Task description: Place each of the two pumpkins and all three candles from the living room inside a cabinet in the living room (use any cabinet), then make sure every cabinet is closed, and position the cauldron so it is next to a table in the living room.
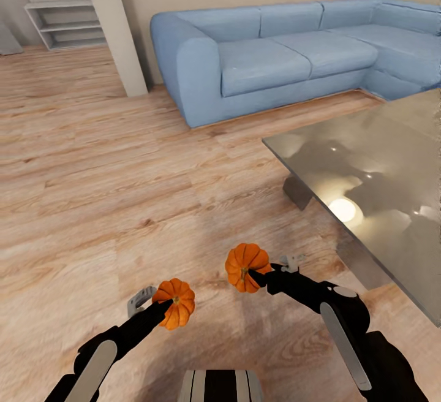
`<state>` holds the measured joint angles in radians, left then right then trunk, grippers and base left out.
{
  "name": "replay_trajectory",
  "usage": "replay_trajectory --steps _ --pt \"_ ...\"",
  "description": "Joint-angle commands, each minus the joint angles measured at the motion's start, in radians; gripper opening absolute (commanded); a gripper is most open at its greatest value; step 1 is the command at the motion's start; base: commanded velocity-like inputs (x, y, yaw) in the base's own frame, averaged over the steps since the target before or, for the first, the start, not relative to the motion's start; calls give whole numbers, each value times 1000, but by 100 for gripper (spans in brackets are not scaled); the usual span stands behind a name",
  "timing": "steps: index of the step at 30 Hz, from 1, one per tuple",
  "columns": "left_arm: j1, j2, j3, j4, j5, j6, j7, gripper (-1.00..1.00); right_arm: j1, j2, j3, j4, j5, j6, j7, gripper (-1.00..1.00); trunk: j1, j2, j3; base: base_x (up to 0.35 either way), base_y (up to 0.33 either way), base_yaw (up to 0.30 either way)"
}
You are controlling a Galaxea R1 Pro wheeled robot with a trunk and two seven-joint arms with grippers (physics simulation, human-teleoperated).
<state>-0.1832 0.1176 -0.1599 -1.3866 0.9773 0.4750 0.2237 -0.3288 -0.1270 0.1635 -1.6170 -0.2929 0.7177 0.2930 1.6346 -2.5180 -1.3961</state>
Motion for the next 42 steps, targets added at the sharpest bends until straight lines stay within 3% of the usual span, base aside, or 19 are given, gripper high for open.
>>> replay_trajectory --steps 1,7,11,17,21,29,36,42 --pt "0 0 1 11 2 -4 2 -100 -1 0 0 0 0 0 0 -100 0 0 4 0 0 0" --pt "-7 -19 3 62 4 -45 2 -100 -2 1 7 0 -1 -1 4 -100 -3 2 27 0 0 0" --pt "-9 -25 4 79 6 -80 -2 -100 -1 2 33 0 -1 -3 5 -100 -5 3 43 0 0 0" --pt "-9 -24 9 82 6 -83 5 -100 -1 3 39 0 -1 -3 5 -100 -8 4 66 0 0 0" --pt "-7 -25 48 81 6 -82 1 -100 -1 3 39 0 -1 -3 5 -100 -9 5 81 0 0 0" --pt "-7 -25 54 81 4 -82 9 -100 2 3 40 0 -1 -6 5 -100 -13 7 112 0 0 0" --pt "27 -25 47 -30 -4 -85 -6 -100 4 3 41 0 -1 -6 5 -100 -16 8 139 0 0 0" --pt "37 -25 46 -50 -5 -85 -3 -100 4 2 63 0 0 -7 5 -100 -19 10 163 0 0 0"
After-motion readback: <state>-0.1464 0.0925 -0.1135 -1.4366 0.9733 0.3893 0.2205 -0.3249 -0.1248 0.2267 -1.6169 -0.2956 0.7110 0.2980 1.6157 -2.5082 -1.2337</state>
